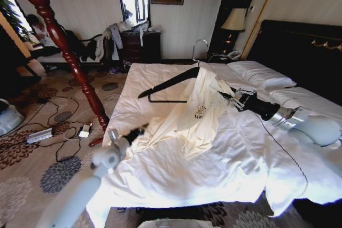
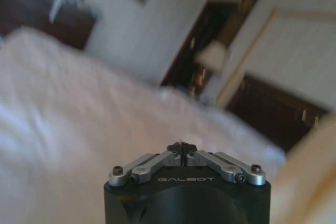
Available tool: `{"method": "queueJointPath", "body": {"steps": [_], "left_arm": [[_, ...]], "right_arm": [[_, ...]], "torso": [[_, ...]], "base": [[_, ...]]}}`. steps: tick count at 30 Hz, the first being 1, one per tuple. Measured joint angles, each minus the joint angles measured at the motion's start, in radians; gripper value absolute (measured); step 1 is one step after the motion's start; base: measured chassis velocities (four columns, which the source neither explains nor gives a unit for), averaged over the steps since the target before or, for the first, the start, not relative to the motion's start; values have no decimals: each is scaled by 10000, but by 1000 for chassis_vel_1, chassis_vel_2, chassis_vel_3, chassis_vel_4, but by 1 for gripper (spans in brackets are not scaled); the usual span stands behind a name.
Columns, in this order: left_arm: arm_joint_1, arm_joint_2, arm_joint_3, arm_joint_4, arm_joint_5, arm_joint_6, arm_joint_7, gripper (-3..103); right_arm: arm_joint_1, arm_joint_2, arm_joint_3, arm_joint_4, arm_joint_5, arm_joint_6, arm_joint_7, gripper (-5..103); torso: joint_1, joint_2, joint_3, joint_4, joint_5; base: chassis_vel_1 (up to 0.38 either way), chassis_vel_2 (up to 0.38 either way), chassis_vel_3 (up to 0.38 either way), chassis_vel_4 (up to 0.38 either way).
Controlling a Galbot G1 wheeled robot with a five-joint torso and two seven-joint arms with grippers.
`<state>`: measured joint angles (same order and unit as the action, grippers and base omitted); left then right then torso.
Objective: Pick up the clothes from the bed and hang them on the clothes hanger.
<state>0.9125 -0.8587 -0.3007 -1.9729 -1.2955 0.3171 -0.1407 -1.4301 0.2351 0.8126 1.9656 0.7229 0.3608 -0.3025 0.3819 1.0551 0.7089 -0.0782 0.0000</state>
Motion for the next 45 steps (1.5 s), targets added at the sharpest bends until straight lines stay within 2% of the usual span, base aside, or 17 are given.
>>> {"method": "queueJointPath", "body": {"steps": [1, 5, 6, 10, 11, 16, 20, 25, 35, 39, 45], "left_arm": [[0, 0, 0, 0, 0, 0, 0, 0], [-1079, 1007, -1115, -319, -1623, 115, -136, 0], [-1079, 1007, -1115, -319, -1623, 115, -136, 0], [-2015, 1900, -1779, -769, -3298, 277, -626, 0], [-2015, 1900, -1779, -769, -3298, 277, -626, 0], [-3249, 2553, -1648, -1509, -4595, 326, -1182, 0], [-3787, 2706, -1355, -2064, -5019, 465, -1329, 0], [-3912, 2842, -1127, -2693, -5151, 580, -1222, 0], [-3391, 3275, -525, -4037, -5061, 797, -390, 0], [-3425, 3503, 639, -4355, -4386, 861, -126, 0], [-3494, 3639, 1505, -4377, -3794, 877, -33, 0]], "right_arm": [[0, 0, 0, 0, 0, 0, 0, 15], [-81, 16, -388, -1, -296, -519, 312, 15], [-81, 16, -388, -1, -296, -519, 312, 15], [-242, 177, -682, -76, -1306, -978, 637, 15], [-242, 177, -682, -76, -1306, -978, 637, 15], [-493, 493, -935, -31, -2178, -1162, 1061, 15], [-588, 646, -930, 24, -2495, -1171, 1156, 15], [-621, 668, -856, 67, -2560, -1232, 1313, 15], [-566, 777, -1069, 143, -2379, -1481, 2056, 15], [-384, 836, -1230, 619, -1945, -1432, 2158, 15], [-266, 833, -1251, 1207, -1370, -1329, 2245, 15]], "torso": [[0, 0, 0, 0, 0], [0, 1, 0, 4, -2], [0, 1, 0, 4, -2], [0, 1, 0, 4, -3], [0, 1, 0, 4, -3], [0, 0, -1, 2, 1], [0, 0, -1, 1, 1], [0, 1, -1, 3, 0], [-1, 1, -1, 3, 0], [-1, 1, -1, 3, 0], [-1, 1, 0, 4, -2]], "base": [[0, 0, 0, 0], [0, 0, 0, 0], [0, 0, 0, 0], [0, 0, 0, 0], [0, 0, 0, 0], [0, 0, 0, 0], [0, 0, 0, 0], [0, 0, 0, 0], [0, 0, 0, 0], [0, 0, 0, 0], [0, 0, 0, 0]]}}
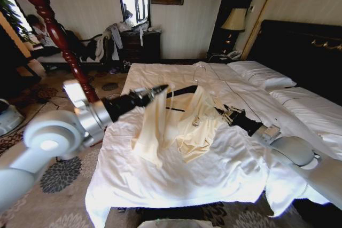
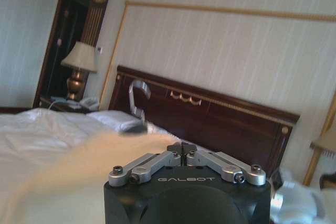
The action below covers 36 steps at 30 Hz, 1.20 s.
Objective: Pick up the clothes from the bed and hang them on the clothes hanger.
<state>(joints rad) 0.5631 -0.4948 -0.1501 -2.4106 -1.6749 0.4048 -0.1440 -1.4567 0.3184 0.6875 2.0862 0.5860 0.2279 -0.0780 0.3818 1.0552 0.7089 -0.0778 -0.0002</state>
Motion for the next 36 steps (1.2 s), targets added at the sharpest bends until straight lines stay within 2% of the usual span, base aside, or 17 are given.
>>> {"method": "queueJointPath", "body": {"steps": [6, 9, 10, 13, 16, 19, 22, 25, 28, 29, 31, 34, 36], "left_arm": [[-131, 184, 337, 21, 358, 15, 61, 0], [-818, 213, 738, -60, 241, 19, 73, 0], [-818, 213, 738, -60, 241, 19, 73, 0], [-1336, 24, 1123, -151, 171, 63, 71, 0], [-1388, -67, 1272, -217, 177, 98, 64, 0], [-1288, -237, 1616, -387, 373, 155, 68, 0], [-1152, -305, 1754, -468, 449, 199, 74, 0], [-1058, -343, 1941, -504, 591, 246, 112, 0], [-909, -392, 2523, -468, 1146, 377, 156, 0], [-909, -392, 2523, -468, 1146, 377, 156, 0], [-859, -447, 2740, -398, 1336, 421, 134, 0], [-879, -503, 2748, -297, 1405, 424, -7, 0], [-886, -503, 2688, -290, 1405, 424, -20, 0]], "right_arm": [[-28, 49, 106, 179, -105, -56, 320, 15], [-183, 133, 114, 64, -949, -418, 847, 15], [-183, 133, 114, 64, -949, -418, 847, 15], [-418, 385, -95, -144, -1894, -652, 1141, 15], [-503, 501, -234, -213, -2225, -744, 1268, 15], [-584, 708, -399, -579, -3220, -858, 1456, 15], [-555, 761, -419, -738, -3468, -855, 1457, 15], [-492, 780, -459, -721, -3348, -821, 1457, 15], [-322, 764, -473, -476, -2432, -439, 1121, 15], [-322, 764, -473, -476, -2432, -439, 1121, 15], [-243, 709, -393, -274, -1661, 2, 567, 15], [-216, 671, -303, -116, -1255, 507, -123, 15], [-222, 690, -298, -104, -1226, 610, -302, 15]], "torso": [[0, 0, 0, -1, 1], [0, 0, 0, 0, 1], [0, 0, 0, 0, 1], [0, 0, 0, -5, 6], [0, 0, 0, -5, 6], [0, 0, 0, -1, 3], [1, 0, 0, -2, 4], [0, 0, 0, -3, 4], [0, 0, 0, 0, 1], [0, 0, 0, 0, 1], [0, 0, 0, -1, 1], [0, 0, 0, 0, -1], [0, 0, 0, 0, -1]], "base": [[0, 0, 0, 0], [0, 0, 0, 0], [0, 0, 0, 0], [0, 0, 0, 0], [0, 0, 0, 0], [0, 0, 0, 0], [0, 0, 0, 0], [0, 0, 0, 0], [0, 0, 0, 0], [0, 0, 0, 0], [0, 0, 0, 0], [0, 0, 0, 0], [0, 0, 0, 0]]}}
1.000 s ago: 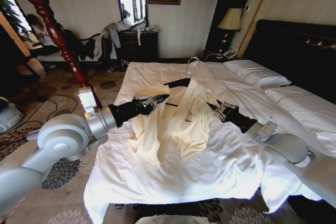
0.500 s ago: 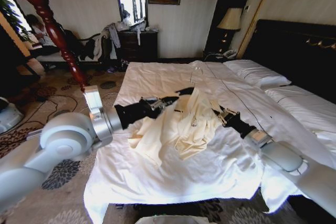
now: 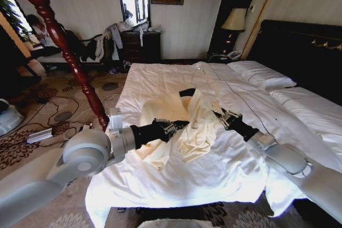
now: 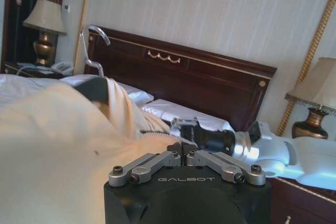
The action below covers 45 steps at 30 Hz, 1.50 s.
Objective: Pick up the clothes from the bed and hang them on the clothes hanger.
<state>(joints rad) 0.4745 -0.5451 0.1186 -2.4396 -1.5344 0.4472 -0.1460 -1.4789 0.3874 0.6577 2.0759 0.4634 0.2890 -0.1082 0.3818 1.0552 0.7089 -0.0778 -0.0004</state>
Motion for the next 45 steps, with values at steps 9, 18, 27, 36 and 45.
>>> {"method": "queueJointPath", "body": {"steps": [9, 18, 27, 36, 45], "left_arm": [[-111, 244, -335, -306, -214, 27, 219, 0], [-503, -255, 459, 121, 52, 100, 377, 0], [-1986, -1225, 1986, 941, 158, 66, 422, 0], [-2573, -1572, 2777, 1069, 284, 62, 560, 0], [-2400, -1394, 3238, 886, 1476, 9, 709, 7]], "right_arm": [[-184, 476, -80, -348, -1861, 212, -518, 15], [-401, 931, -475, -525, -3181, 870, -1029, 15], [-371, 1071, -468, -738, -3619, 1286, -1589, 15], [-305, 1160, -316, -849, -3857, 1735, -1927, 15], [-244, 861, -287, -251, -1787, 1656, -1810, 15]], "torso": [[0, 0, 0, 0, 3], [0, 0, 0, -1, 3], [0, 0, 0, -3, 4], [0, 0, 0, -2, 5], [0, 0, 0, -1, 3]], "base": [[0, 0, 0, 0], [0, 0, 0, 0], [0, 0, 0, 0], [0, 0, 0, 0], [0, 0, 0, 0]]}}
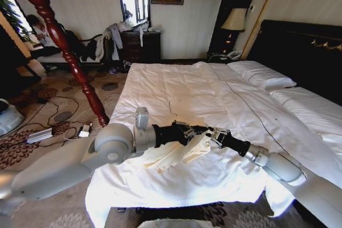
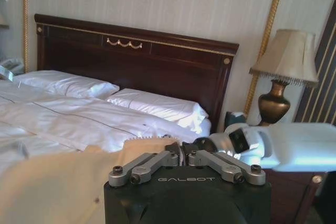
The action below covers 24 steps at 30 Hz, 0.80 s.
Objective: Pick up the clothes from the bed and hang them on the clothes hanger.
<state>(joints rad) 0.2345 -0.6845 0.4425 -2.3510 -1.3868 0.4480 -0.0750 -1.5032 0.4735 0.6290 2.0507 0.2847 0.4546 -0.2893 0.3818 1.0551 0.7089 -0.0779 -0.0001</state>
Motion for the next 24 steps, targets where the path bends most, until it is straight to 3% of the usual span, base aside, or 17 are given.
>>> {"method": "queueJointPath", "body": {"steps": [4, 7, 10, 11, 12, 13, 17, 18, 19, 20, 22, 24], "left_arm": [[110, 158, -144, -215, 109, 261, -133, 17], [279, 407, -424, -523, 215, 543, -265, 33], [514, 645, -721, -756, 349, 648, -287, 39], [693, 846, -993, -949, 494, 665, -223, 49], [797, 970, -1168, -1086, 553, 665, -137, 49], [797, 970, -1168, -1086, 553, 665, -137, 49], [1247, 1572, -2037, -1504, 958, 436, 260, 72], [1247, 1572, -2037, -1504, 958, 436, 260, 72], [1375, 1701, -2289, -1522, 1131, 329, 308, 72], [1541, 1892, -2824, -1529, 1386, 117, 359, 82], [1639, 2036, -3285, -1531, 1443, -2, 361, 82], [1698, 2276, -3979, -1532, 1320, -157, 228, 93]], "right_arm": [[55, -18, 6, 100, 777, 10, 27, 15], [90, -56, 32, 136, 1767, -14, 154, 15], [139, -88, 61, 113, 2162, -47, 262, 15], [163, -97, 71, 56, 2312, -79, 377, 15], [172, -97, 71, 18, 2370, -110, 473, 15], [172, -97, 71, 18, 2370, -110, 473, 15], [240, -19, 94, -260, 2319, -237, 926, 15], [240, -19, 94, -260, 2319, -237, 926, 15], [254, 7, 133, -347, 2215, -255, 1025, 15], [270, 59, 238, -502, 2004, -241, 1144, 15], [291, 94, 302, -631, 1798, -143, 1209, 15], [321, 128, 379, -796, 1380, 67, 1228, 15]], "torso": [[0, 0, 0, -1, 0], [0, 0, 0, -1, 0], [0, 0, 0, 0, -1], [0, 0, 0, 0, -1], [0, 0, 0, 1, -1], [0, 0, 0, 1, -1], [-1, 0, -1, 0, 2], [-1, 0, -1, 0, 2], [0, 0, -1, 0, 0], [0, 0, 0, 1, -1], [0, 0, 0, 0, -1], [0, 1, -1, -2, 1]], "base": [[0, 0, 0, 0], [0, 0, 0, 0], [0, 0, 0, 0], [0, 0, 0, 0], [0, 0, 0, 0], [0, 0, 0, 0], [0, 0, 0, 0], [0, 0, 0, 0], [0, 0, 0, 0], [0, 0, 0, 0], [0, 0, 0, 0], [0, 0, 0, 0]]}}
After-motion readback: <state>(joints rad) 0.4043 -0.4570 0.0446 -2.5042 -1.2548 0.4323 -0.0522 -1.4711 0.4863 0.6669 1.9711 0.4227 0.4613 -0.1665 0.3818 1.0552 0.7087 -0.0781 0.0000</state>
